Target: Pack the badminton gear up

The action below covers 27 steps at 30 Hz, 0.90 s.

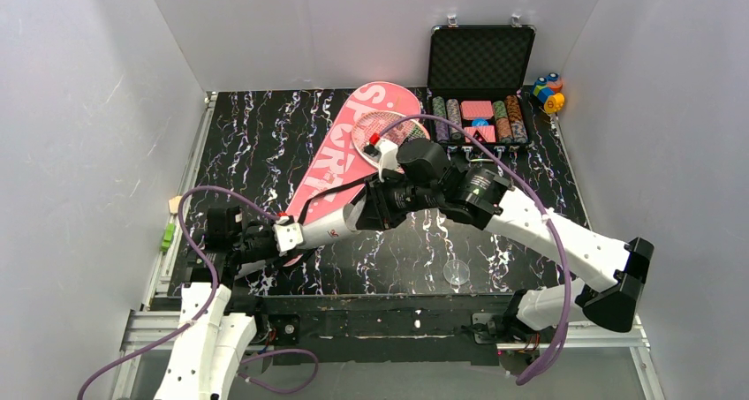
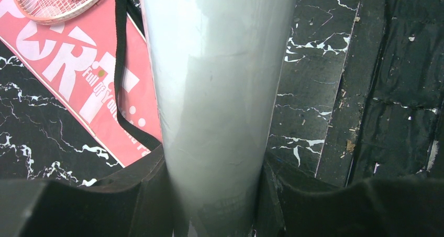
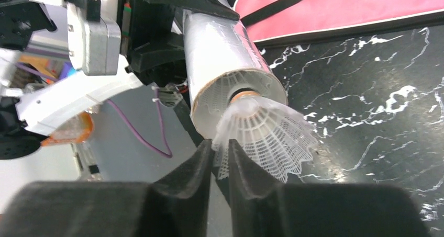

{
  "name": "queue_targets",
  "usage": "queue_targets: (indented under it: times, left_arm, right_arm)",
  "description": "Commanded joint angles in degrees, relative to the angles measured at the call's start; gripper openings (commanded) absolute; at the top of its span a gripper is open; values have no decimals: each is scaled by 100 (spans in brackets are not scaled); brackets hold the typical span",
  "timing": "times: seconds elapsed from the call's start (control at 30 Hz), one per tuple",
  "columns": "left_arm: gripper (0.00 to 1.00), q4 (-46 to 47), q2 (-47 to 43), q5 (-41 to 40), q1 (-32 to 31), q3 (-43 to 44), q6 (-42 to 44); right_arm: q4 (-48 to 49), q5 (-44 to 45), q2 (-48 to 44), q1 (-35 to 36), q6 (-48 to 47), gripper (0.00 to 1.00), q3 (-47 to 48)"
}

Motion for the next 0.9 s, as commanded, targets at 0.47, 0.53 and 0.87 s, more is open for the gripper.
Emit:
queue_targets:
  times: [0.47,0.53,0.87]
  left_arm:
    - [6,-169,-4,359,-8,-35,-188]
    - [6,-174,-3,381,-10,-8,-206]
    - [6,-107,11,436,-3,82,-354]
  right_arm:
    - [979,324,-969,-404,532,44,-623]
    - [1088,388,-1203,-606,667,45,-980]
    - [1385,105,-846,-738,946,65,-1367]
